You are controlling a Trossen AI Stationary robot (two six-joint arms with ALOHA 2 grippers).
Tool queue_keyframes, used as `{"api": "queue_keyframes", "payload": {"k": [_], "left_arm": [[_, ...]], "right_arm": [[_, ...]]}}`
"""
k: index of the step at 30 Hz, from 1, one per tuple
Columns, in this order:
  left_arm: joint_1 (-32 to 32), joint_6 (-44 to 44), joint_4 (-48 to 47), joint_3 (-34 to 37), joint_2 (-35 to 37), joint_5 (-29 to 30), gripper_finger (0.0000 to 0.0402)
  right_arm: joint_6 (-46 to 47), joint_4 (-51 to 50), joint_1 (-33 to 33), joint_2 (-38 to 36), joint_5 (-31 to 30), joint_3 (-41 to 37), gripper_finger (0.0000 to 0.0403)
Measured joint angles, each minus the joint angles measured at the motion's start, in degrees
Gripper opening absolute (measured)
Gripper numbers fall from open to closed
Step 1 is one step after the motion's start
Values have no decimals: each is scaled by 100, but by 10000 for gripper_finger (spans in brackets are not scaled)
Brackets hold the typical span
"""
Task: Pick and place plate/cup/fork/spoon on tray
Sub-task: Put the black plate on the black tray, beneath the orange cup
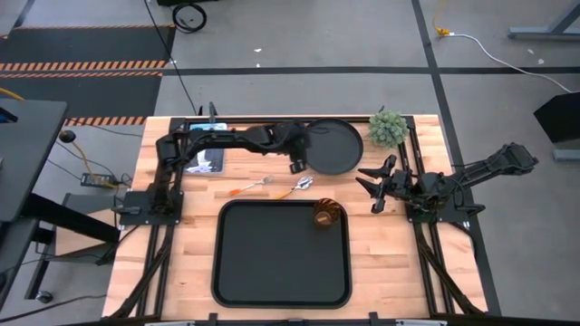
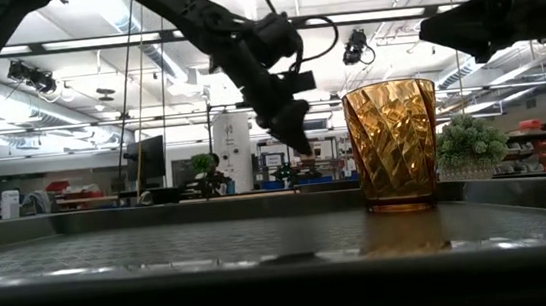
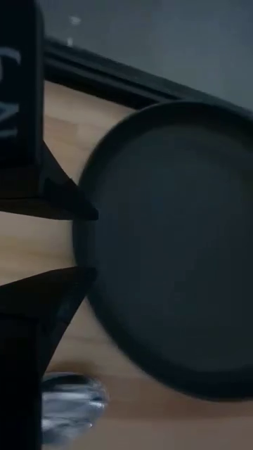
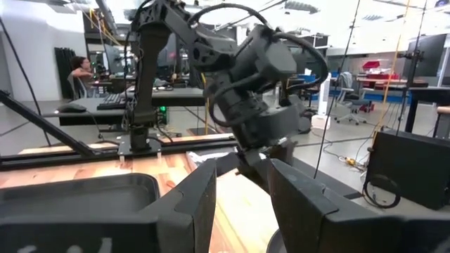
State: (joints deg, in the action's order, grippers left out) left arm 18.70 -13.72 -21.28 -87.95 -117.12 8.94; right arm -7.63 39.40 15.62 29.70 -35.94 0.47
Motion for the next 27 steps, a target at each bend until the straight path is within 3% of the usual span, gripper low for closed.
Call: {"api": "queue_keyframes", "payload": {"k": [10, 18, 27], "left_arm": [[-83, -545, -522, -587, -402, -314, 125], [-260, -1516, -638, -571, -535, -294, 126], [-352, -1899, -515, -570, -756, -210, 126]], "right_arm": [[-1, -2, 0, 30, -1, 0, 137], [-1, 2, 0, 30, 1, 0, 137], [-1, -1, 0, 30, 1, 0, 137]]}}
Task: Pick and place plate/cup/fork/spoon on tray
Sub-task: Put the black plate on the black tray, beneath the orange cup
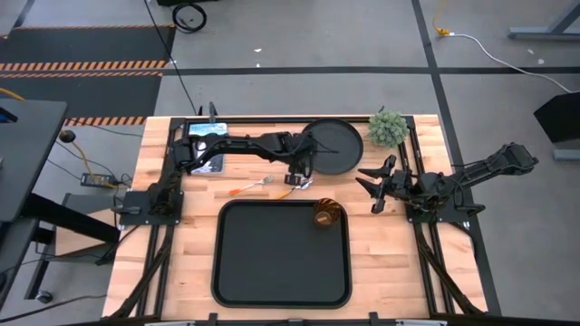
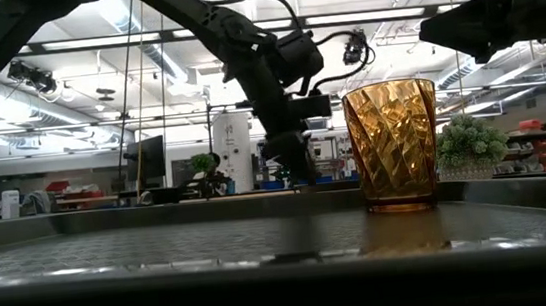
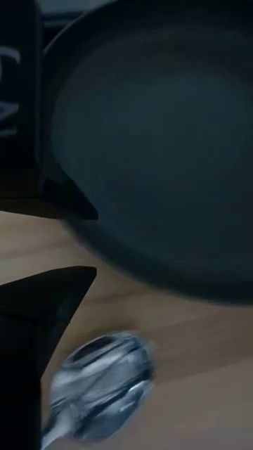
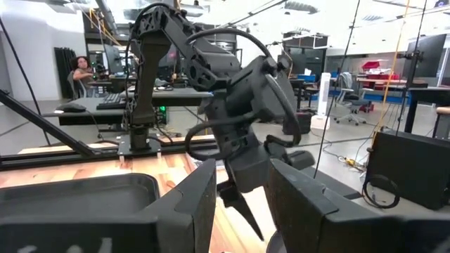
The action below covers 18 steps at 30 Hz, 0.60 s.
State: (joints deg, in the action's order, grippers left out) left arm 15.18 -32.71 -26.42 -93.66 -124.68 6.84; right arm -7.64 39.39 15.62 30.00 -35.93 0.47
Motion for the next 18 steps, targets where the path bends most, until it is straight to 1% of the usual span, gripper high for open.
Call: {"api": "queue_keyframes", "payload": {"k": [4, 7, 11, 14, 16, 18], "left_arm": [[-63, -120, 34, 1, -20, 236, 136], [-101, -151, 68, 1, -20, 264, 162], [-126, -168, 145, 1, -27, 507, 195], [-124, -69, 192, 5, -120, 543, 199], [-124, -66, 358, -3, -210, 611, 193], [-124, -95, 247, 4, -232, 666, 184]], "right_arm": [[0, -2, 0, 0, 0, 0, 137], [0, 1, 0, 0, 1, 0, 137], [0, -2, 0, 0, 1, 0, 137], [0, -2, 0, 0, 1, 0, 137], [-2, -2, 0, 0, 1, 0, 137], [-1, -4, 0, 0, 1, 0, 137]]}}
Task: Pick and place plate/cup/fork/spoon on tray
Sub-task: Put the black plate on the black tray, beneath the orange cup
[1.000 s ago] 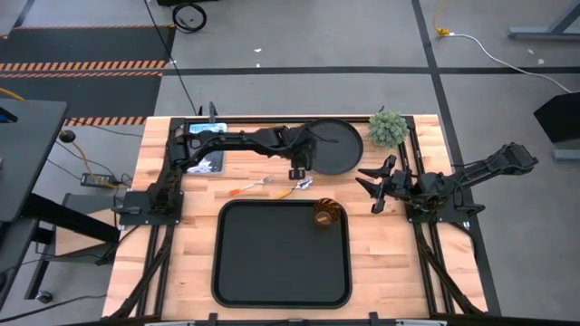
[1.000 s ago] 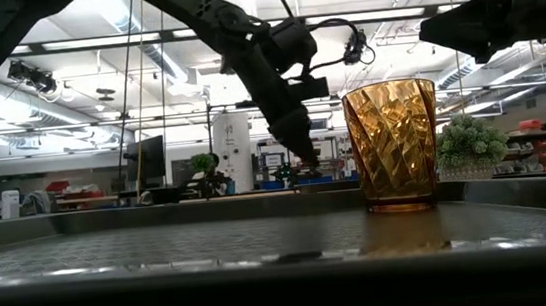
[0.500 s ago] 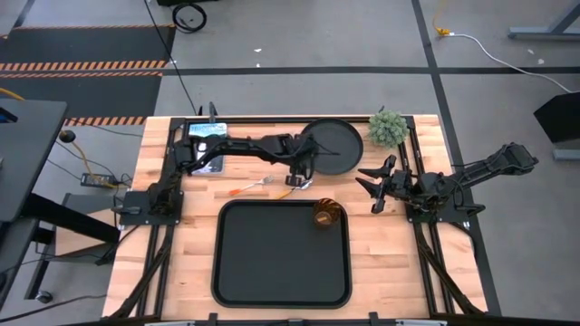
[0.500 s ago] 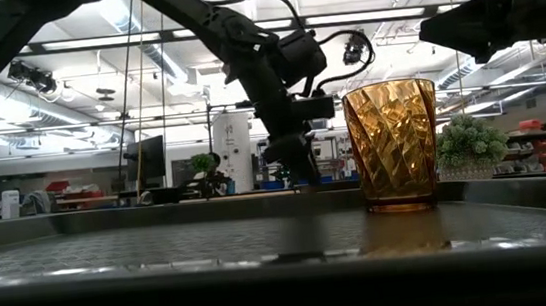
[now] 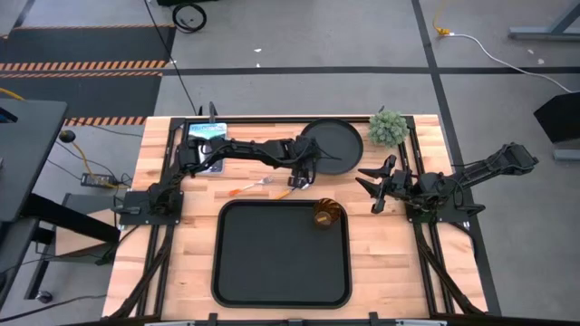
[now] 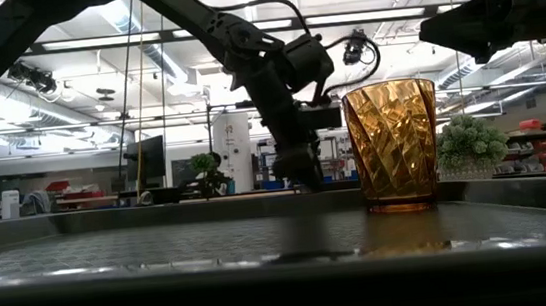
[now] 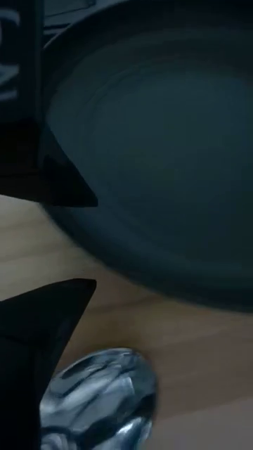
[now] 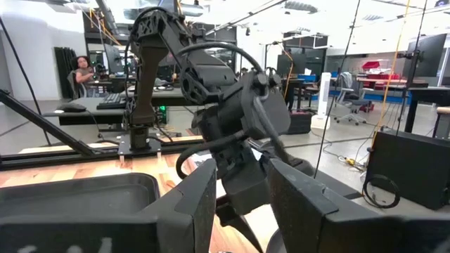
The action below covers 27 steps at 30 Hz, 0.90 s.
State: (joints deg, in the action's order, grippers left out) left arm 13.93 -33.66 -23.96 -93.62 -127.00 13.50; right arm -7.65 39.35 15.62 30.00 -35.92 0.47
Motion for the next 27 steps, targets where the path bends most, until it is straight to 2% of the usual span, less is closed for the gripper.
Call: {"api": "queue_keyframes", "payload": {"k": [8, 20, 27], "left_arm": [[2, -3, 103, -3, -52, 86, 131], [11, -155, 121, -3, -52, 92, 23], [9, -96, -170, -95, -52, 88, 12]], "right_arm": [[1, 2, 0, 0, 0, 0, 137], [1, 0, 0, 0, 0, 0, 137], [0, 0, -1, 0, 0, 0, 137]]}}
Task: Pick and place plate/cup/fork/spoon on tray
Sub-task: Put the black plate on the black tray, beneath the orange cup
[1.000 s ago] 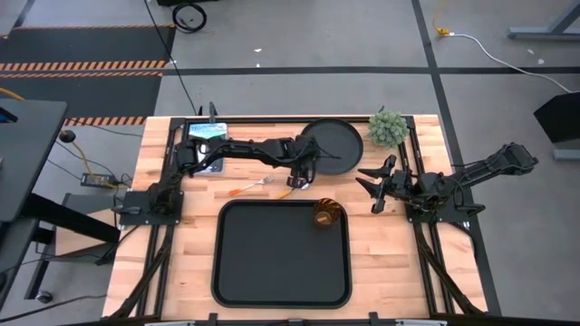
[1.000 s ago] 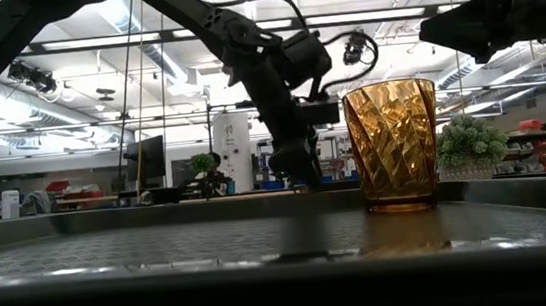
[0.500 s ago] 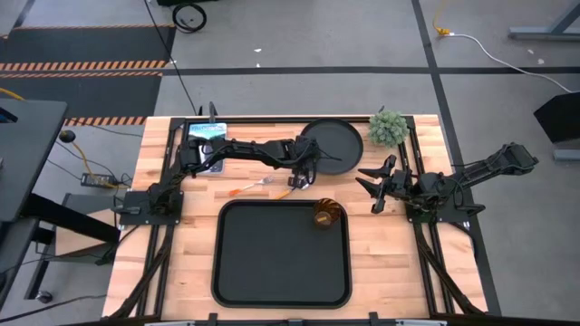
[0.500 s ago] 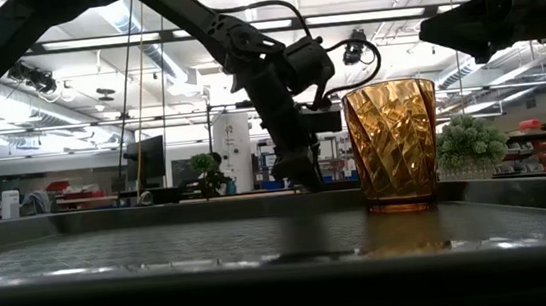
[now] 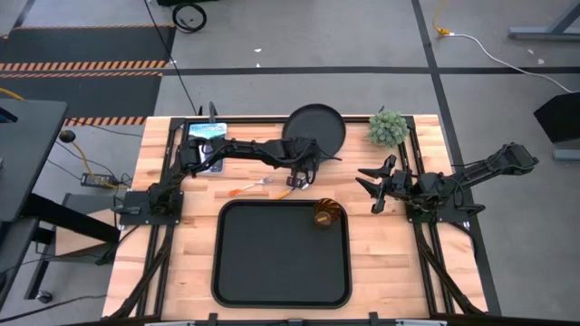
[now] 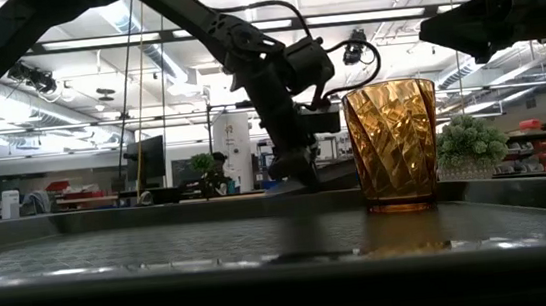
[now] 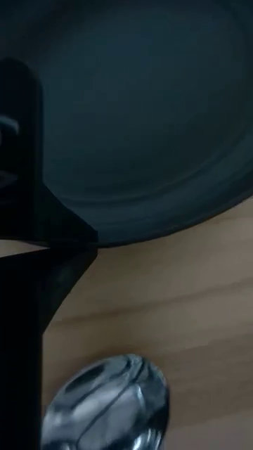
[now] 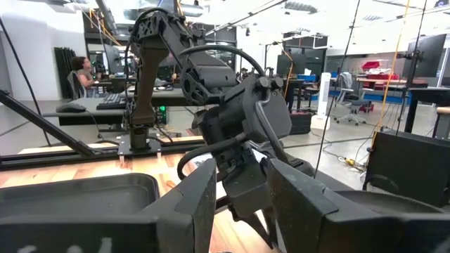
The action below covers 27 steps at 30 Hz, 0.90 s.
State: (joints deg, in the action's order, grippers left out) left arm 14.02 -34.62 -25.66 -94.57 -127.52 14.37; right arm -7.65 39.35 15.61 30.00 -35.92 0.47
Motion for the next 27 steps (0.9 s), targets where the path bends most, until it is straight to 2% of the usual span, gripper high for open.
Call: {"api": "queue_keyframes", "payload": {"k": [5, 14, 24, 27], "left_arm": [[3, 372, -825, -497, 0, -21, 12], [-111, 729, -3027, -2114, 0, -40, 12], [-1038, 1046, -5831, -3924, 8, -102, 11], [-1357, 1440, -6019, -4009, 247, -155, 11]], "right_arm": [[1, 0, 1, 0, 0, 0, 137], [1, 0, 1, 0, 0, 0, 137], [-1, 0, 1, 0, 0, 0, 137], [-1, -2, 1, 0, 0, 0, 137]]}}
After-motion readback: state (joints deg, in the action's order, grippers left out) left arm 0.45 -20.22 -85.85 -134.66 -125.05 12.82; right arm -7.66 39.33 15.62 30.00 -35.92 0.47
